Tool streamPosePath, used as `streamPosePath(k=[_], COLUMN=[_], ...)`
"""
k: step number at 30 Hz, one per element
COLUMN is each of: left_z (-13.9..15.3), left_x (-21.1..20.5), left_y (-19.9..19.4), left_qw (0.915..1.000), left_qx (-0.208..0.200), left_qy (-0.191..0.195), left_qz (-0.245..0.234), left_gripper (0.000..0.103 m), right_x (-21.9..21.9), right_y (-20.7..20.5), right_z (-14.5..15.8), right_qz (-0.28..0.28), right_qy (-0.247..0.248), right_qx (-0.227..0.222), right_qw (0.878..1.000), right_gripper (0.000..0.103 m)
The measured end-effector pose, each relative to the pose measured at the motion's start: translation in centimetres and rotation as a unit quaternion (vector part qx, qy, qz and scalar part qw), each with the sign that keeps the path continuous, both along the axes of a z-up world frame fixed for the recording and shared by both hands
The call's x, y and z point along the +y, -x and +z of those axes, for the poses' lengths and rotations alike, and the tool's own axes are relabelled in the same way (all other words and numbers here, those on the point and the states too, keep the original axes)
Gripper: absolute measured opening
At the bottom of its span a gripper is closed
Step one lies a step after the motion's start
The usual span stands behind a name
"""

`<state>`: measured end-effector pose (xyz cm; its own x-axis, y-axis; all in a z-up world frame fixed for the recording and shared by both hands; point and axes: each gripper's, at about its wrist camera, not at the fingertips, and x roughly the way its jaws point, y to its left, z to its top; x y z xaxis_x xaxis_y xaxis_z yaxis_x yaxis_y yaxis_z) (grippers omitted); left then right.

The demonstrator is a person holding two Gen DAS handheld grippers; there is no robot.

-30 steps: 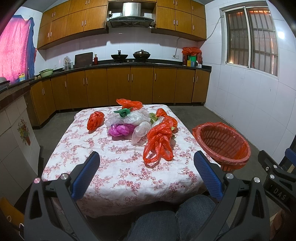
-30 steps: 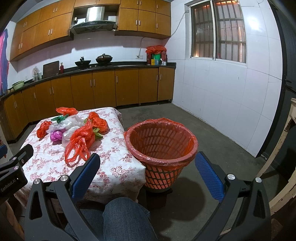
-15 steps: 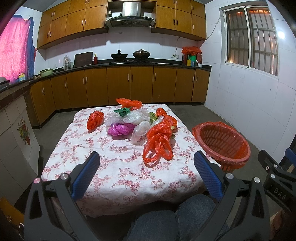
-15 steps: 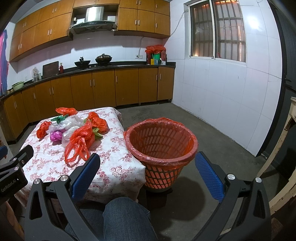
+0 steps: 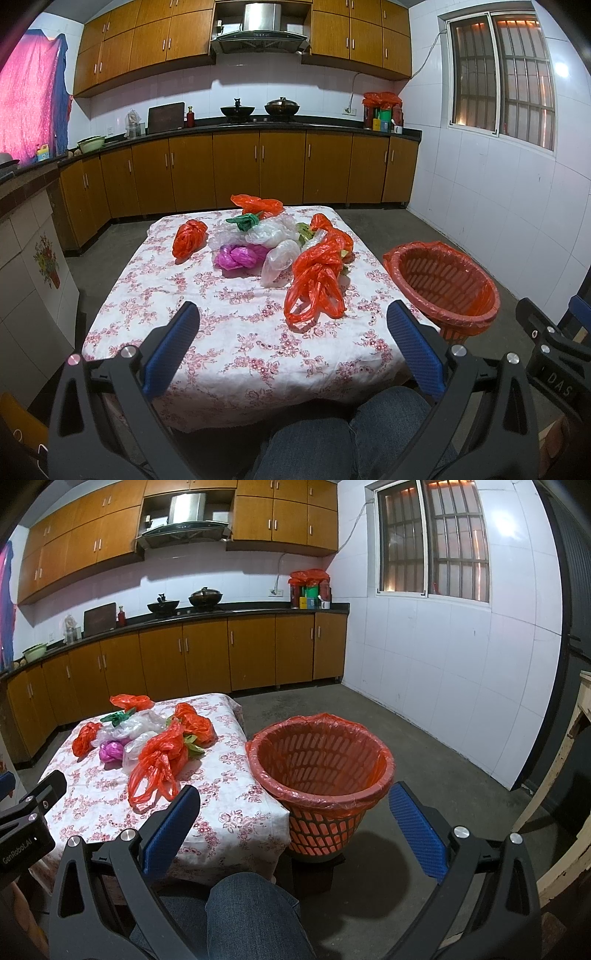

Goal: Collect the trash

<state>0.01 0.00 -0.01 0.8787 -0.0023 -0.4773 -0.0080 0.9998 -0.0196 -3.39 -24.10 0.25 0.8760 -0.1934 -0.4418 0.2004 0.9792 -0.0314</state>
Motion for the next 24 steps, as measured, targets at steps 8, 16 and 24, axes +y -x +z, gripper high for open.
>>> streamPosePath(k=[8,16,24], left_z=[0.00,-0.01,-0.79], left_x=[0.01,0.01,-0.22], left_y=[-0.02,-0.02,0.19], left_qw=[1.0000,1.0000,1.0000], left_qx=[0.000,0.001,0.007], left_qy=[0.000,0.000,0.001], left_qz=[0.000,0.000,0.005], left_gripper=[0.099,0.099,0.099], right_x=[-0.08,-0.08,-0.37], right_y=[-0.01,0.02,-0.60], right_z=[0.01,0.03,-0.24], right_qz=[0.000,0.000,0.000], right_qy=[-0.001,-0.001,-0.003], right_qx=[0.000,0.000,0.009], right_qw=[1.000,1.000,1.000], right_gripper=[0.101,0.101,0.101])
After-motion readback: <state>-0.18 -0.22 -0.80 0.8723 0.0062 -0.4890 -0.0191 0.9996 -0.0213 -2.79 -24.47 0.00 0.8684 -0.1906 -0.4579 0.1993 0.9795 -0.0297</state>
